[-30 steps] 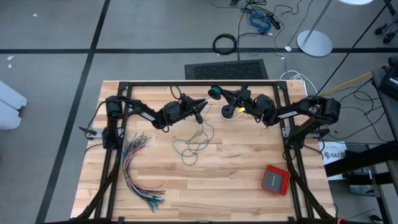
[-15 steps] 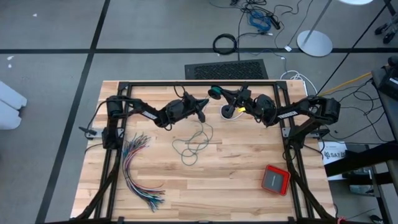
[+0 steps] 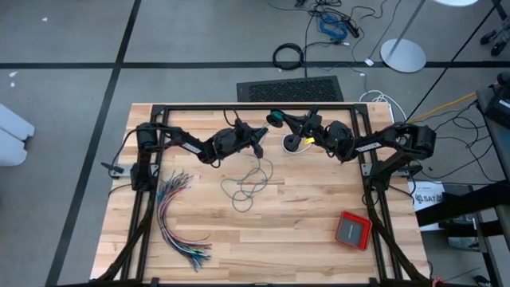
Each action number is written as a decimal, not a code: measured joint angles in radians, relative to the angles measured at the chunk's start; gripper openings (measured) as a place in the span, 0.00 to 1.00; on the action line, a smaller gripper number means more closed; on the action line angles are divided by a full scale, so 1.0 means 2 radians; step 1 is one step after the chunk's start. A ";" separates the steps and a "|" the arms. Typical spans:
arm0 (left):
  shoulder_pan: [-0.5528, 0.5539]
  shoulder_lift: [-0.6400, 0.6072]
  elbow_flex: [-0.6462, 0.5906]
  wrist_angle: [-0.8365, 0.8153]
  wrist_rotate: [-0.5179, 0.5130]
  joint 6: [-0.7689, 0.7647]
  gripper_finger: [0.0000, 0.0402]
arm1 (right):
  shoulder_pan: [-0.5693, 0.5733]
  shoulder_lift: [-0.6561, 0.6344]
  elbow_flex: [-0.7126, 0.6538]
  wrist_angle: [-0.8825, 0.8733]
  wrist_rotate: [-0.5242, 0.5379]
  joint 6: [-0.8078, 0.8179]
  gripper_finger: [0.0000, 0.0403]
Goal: Coil cords
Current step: Coil the green wire onto the spool
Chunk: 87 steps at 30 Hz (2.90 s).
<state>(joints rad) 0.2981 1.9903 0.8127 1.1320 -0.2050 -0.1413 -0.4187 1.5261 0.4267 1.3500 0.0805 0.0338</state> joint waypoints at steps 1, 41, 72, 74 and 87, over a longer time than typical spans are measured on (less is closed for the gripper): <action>0.000 0.000 0.000 0.000 -0.003 0.000 0.08 | 0.000 0.000 0.000 0.000 0.000 0.000 0.00; 0.007 0.000 0.108 -0.186 0.014 0.060 0.00 | 0.004 0.000 0.017 -0.050 0.036 -0.008 0.00; -0.018 -0.007 0.152 -0.337 0.043 0.078 0.00 | 0.013 0.091 0.078 -0.139 0.087 -0.056 0.00; -0.018 -0.010 0.152 -0.347 0.045 0.078 0.00 | 0.013 0.091 0.078 -0.147 0.088 -0.065 0.00; -0.014 -0.039 0.154 -0.424 0.048 0.088 0.00 | 0.013 0.091 0.078 -0.176 0.073 -0.091 0.00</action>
<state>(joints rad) 0.2707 1.9132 1.1217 0.2838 -0.1081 0.0341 -0.3920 1.7088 0.5823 0.9989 0.2272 -0.1476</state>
